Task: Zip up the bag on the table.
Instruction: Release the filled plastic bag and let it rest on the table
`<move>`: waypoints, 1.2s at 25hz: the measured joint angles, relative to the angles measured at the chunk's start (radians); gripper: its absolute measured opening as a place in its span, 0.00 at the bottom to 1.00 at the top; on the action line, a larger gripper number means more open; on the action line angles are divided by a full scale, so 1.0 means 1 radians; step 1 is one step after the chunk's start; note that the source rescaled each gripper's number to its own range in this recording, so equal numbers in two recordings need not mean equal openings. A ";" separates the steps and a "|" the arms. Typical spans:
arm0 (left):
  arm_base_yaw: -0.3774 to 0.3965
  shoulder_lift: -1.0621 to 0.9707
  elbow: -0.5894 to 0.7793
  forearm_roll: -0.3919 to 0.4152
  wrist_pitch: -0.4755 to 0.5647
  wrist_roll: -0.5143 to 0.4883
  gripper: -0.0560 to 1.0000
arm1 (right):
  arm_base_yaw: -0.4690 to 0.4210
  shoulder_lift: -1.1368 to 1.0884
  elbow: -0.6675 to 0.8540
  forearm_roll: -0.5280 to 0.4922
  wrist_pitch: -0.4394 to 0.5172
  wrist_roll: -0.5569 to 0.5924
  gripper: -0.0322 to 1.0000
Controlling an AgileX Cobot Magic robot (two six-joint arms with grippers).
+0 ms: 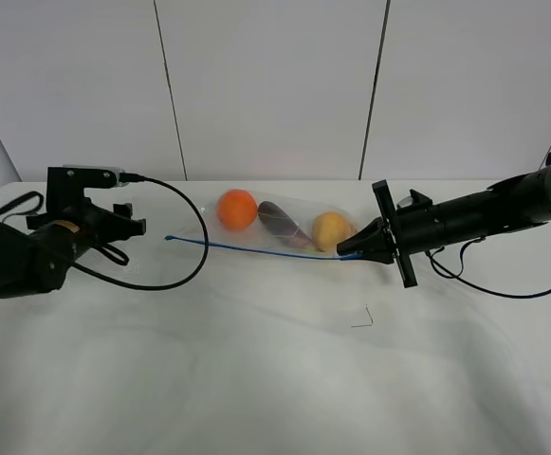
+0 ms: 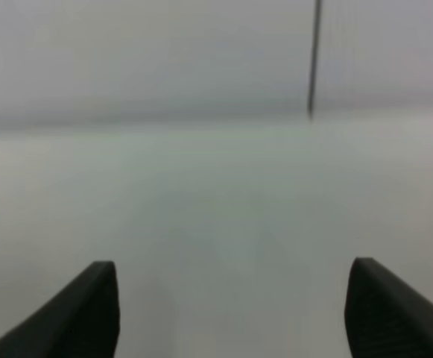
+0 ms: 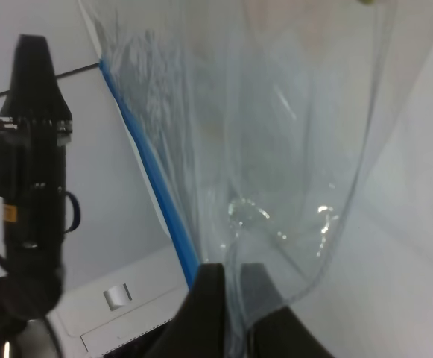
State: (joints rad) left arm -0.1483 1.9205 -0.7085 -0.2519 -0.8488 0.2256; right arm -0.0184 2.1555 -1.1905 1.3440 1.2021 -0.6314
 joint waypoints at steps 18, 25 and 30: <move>0.113 -0.127 -0.452 0.097 1.616 -0.179 0.94 | 0.000 0.000 0.000 -0.001 0.000 0.000 0.03; 0.114 -0.127 -0.556 0.274 1.749 -0.313 0.94 | 0.000 0.000 0.000 -0.018 0.000 0.000 0.03; 0.114 -0.142 -0.598 0.280 1.905 -0.332 0.94 | 0.000 0.000 0.000 -0.026 0.001 0.000 0.03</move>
State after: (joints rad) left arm -0.0340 1.7789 -1.3066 0.0276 1.0566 -0.1060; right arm -0.0184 2.1555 -1.1905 1.3177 1.2031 -0.6313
